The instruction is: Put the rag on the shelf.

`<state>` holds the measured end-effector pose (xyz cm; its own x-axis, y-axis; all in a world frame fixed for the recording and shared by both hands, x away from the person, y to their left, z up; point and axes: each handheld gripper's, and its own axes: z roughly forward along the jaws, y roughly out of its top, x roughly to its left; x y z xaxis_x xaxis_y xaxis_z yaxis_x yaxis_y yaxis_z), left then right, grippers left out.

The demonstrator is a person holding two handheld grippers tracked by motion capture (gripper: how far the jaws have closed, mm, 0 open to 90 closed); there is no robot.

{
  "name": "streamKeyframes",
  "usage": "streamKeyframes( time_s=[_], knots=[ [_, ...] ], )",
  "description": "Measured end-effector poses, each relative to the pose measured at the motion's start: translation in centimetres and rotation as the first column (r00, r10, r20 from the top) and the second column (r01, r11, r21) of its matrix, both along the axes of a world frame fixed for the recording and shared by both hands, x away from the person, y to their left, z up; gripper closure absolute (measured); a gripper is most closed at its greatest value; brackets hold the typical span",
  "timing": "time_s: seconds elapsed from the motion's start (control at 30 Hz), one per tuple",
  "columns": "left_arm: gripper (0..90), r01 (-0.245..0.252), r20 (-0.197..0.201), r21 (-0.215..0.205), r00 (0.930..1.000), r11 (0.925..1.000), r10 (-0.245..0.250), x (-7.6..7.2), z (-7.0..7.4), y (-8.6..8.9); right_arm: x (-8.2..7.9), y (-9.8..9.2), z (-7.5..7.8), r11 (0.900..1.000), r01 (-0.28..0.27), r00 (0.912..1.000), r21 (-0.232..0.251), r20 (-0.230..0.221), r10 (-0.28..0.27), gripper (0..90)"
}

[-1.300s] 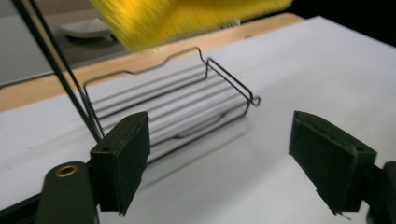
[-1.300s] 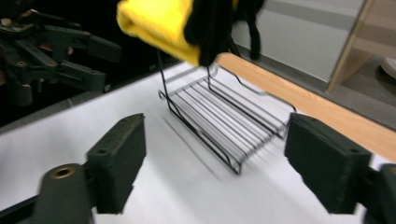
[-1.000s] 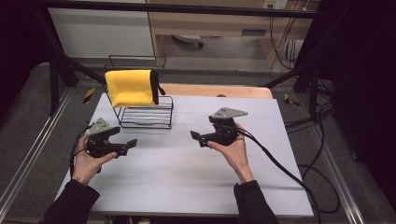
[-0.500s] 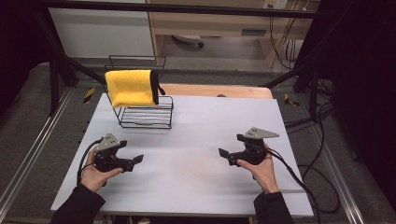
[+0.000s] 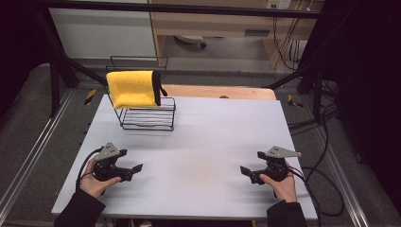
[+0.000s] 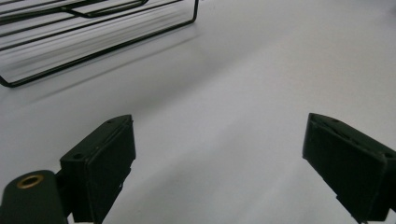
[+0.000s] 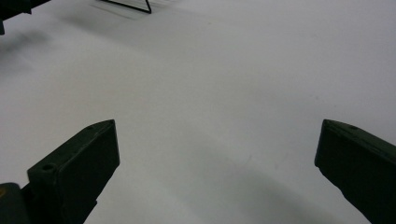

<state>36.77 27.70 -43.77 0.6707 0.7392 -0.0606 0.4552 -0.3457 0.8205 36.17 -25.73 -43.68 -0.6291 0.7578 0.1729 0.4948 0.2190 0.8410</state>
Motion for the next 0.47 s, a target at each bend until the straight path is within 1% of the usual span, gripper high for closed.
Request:
streamKeyframes(
  time_s=[0.17,0.23,0.3,0.37,0.47],
  knots=[
    [9.3,0.01,-0.001,0.011,1.0,0.9999,-0.01,-0.25,-0.2,0.12,-0.47,-0.88,-0.79,1.0,-0.01,0.9999,0.003,-0.007,0.01,0.6],
    [9.3,0.01,-0.002,0.008,0.9999,0.9999,-0.01,-0.3,-0.27,0.19,-0.64,-0.92,-0.84,1.0,-0.004,0.9999,0.002,-0.012,0.004,0.6],
    [9.4,0.011,-0.004,0.016,0.9999,0.9998,-0.011,-0.3,-0.4,0.22,-0.73,-0.97,-0.89,1.0,-0.008,1.0,-0.001,-0.005,0.008,0.6],
    [9.3,0.011,-0.006,0.012,0.9999,0.9999,-0.011,-0.3,-0.47,0.26,-0.84,-0.97,-0.92,1.0,-0.006,0.9999,-0.001,-0.011,0.006,0.7],
    [9.3,0.015,-0.009,0.012,0.9999,0.9998,-0.015,-0.33,-0.56,0.18,-0.86,-0.95,-1.03,1.0,-0.01,0.9999,-0.011,-0.008,0.01,0.6]
  ],
)
